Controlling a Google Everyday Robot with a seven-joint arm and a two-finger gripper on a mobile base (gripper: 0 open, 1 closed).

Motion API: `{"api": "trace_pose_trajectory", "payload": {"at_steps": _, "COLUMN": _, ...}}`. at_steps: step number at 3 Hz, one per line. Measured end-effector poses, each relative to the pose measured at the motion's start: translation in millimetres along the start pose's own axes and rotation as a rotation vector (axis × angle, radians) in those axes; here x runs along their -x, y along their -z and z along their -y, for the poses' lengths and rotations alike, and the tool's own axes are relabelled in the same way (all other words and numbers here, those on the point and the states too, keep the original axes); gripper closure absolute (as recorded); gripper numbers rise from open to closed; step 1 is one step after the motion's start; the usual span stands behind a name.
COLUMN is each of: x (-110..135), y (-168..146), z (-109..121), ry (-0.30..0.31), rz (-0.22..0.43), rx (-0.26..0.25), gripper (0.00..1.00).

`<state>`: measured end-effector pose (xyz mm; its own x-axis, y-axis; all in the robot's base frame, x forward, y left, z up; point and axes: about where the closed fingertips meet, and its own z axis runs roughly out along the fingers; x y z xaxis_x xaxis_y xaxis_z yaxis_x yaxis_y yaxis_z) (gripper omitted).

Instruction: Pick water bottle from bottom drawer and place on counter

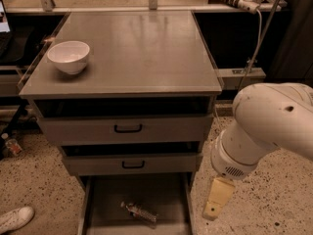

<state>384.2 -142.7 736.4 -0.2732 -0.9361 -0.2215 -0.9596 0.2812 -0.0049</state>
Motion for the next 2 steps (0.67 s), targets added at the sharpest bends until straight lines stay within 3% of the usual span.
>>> {"api": "trace_pose_trajectory", "payload": {"at_steps": 1, "x": -0.4, "y": -16.5, "z": -4.4, "ry": -0.032, "rz": 0.035, "rx": 0.033, "gripper": 0.0}}
{"api": "trace_pose_trajectory", "payload": {"at_steps": 2, "x": 12.4, "y": -75.6, "z": -22.9, "ry": -0.104, "rz": 0.121, "rx": 0.123, "gripper": 0.0}}
